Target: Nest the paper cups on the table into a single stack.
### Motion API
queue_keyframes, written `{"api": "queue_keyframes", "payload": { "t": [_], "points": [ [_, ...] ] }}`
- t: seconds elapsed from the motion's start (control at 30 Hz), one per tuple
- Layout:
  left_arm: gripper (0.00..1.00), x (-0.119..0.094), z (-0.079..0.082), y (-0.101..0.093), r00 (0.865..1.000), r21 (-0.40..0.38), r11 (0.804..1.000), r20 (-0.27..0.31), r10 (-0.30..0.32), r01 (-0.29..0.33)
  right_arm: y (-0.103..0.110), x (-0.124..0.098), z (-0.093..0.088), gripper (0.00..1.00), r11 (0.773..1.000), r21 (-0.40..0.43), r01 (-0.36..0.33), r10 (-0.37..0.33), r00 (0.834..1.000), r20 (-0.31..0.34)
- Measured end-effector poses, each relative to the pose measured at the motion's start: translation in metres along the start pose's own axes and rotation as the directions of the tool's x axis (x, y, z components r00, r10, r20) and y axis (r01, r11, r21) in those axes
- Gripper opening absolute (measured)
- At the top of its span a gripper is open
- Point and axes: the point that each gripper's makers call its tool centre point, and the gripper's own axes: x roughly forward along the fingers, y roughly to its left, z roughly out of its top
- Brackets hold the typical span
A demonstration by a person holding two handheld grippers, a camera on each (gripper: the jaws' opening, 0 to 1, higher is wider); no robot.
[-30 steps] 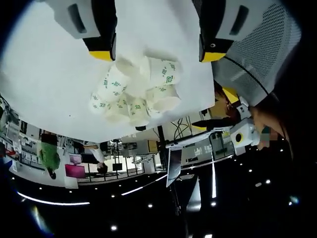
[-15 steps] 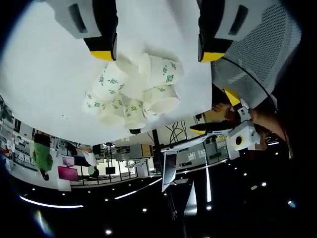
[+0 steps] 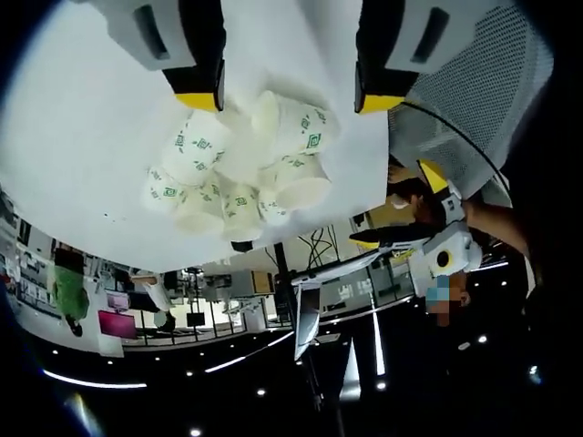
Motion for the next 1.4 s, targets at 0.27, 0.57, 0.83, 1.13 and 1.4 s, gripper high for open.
{"api": "queue_keyframes", "payload": {
  "t": [0.27,0.57,0.83,1.13,1.4],
  "points": [
    [0.99,0.0,-0.001,-0.001,1.0,-0.004,1.0,-0.006,-0.009,0.009,-0.003,0.011,0.001,0.51,0.999,0.03,-0.022,0.022,1.0,0.003],
    [0.99,0.001,-0.001,-0.001,1.0,-0.02,1.0,-0.005,-0.014,0.014,-0.006,0.023,-0.001,0.5,0.998,0.034,-0.052,0.053,0.998,-0.026],
    [0.99,0.002,-0.004,-0.001,1.0,-0.027,1.0,-0.017,-0.015,0.015,0.001,0.034,-0.007,0.49,0.989,0.095,-0.11,0.113,0.993,-0.034],
    [0.99,0.003,-0.006,-0.003,0.999,-0.031,0.999,-0.026,-0.023,0.022,0.004,0.039,-0.011,0.47,0.984,0.111,-0.138,0.144,0.988,-0.048],
    [0.99,0.004,-0.008,-0.005,0.999,-0.036,0.999,-0.037,-0.025,0.024,0.004,0.045,-0.013,0.45,0.975,0.146,-0.167,0.175,0.983,-0.046]
  ]
}}
